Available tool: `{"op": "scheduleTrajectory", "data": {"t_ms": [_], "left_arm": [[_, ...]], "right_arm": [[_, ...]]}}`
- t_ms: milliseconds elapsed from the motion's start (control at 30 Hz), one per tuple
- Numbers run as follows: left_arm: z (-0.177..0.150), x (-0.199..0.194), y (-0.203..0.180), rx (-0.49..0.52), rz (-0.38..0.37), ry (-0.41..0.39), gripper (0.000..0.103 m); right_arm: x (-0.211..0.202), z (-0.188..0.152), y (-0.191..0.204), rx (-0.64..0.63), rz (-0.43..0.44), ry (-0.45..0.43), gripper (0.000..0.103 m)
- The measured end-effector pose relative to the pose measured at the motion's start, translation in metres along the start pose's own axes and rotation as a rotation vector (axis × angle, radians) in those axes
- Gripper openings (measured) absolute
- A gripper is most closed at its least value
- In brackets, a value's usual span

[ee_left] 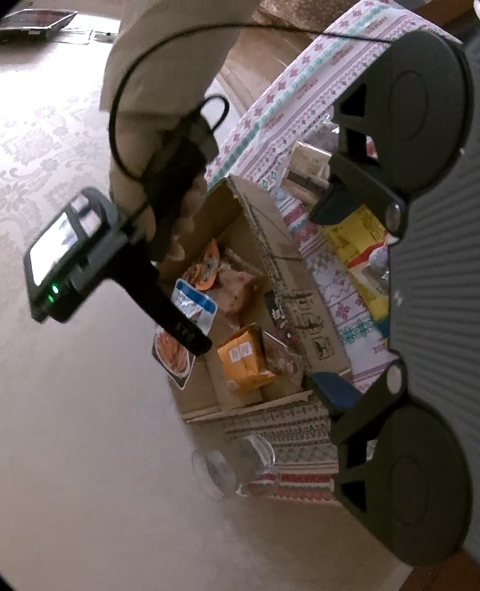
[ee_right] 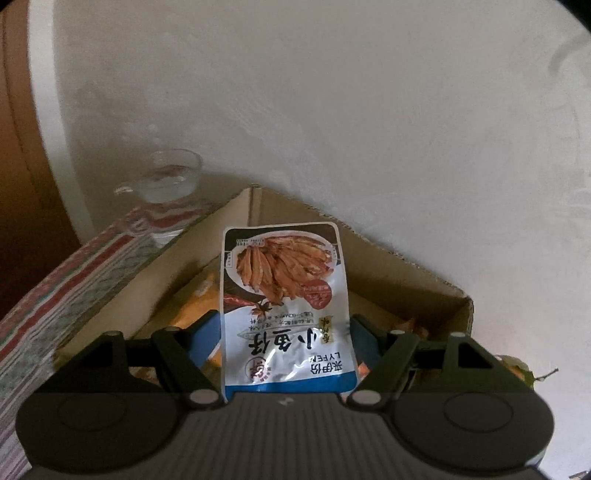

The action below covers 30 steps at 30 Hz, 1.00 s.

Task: Organize snacks
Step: 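Drop the fish-snack pack into the box with the right tool while the left tool drops the brown pack in, then move the right tool to the wrapped bread loaf while the left tool approaches the clear candy bag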

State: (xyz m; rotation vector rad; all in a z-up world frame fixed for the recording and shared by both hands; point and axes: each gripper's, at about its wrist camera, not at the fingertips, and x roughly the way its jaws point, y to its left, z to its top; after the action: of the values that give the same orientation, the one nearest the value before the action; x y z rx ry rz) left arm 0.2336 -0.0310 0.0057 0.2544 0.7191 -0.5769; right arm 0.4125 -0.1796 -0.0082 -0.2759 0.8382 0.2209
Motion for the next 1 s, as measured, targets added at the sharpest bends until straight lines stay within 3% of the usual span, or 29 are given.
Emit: {"op": "scheduleTrajectory", "data": {"t_ms": [33, 100, 267, 700, 1000], "left_arm": [[-0.001, 0.0, 0.001, -0.005, -0.008, 0.002, 0.087], [-0.004, 0.001, 0.002, -0.014, -0.007, 0.012, 0.087], [-0.008, 0.005, 0.003, -0.005, 0.005, 0.031, 0.087], [-0.026, 0.0, 0.0, -0.049, -0.008, 0.043, 0.088], [-0.053, 0.003, -0.003, -0.019, -0.022, 0.072, 0.091]], "right_arm": [[0.005, 0.001, 0.0, 0.008, -0.002, 0.007, 0.082], [0.009, 0.001, 0.0, 0.022, -0.01, 0.007, 0.096], [-0.008, -0.005, -0.001, 0.041, -0.002, -0.037, 0.103], [-0.098, -0.057, 0.009, 0.025, 0.016, -0.129, 0.103], [-0.129, -0.119, 0.02, 0.017, 0.029, -0.093, 0.103]]}}
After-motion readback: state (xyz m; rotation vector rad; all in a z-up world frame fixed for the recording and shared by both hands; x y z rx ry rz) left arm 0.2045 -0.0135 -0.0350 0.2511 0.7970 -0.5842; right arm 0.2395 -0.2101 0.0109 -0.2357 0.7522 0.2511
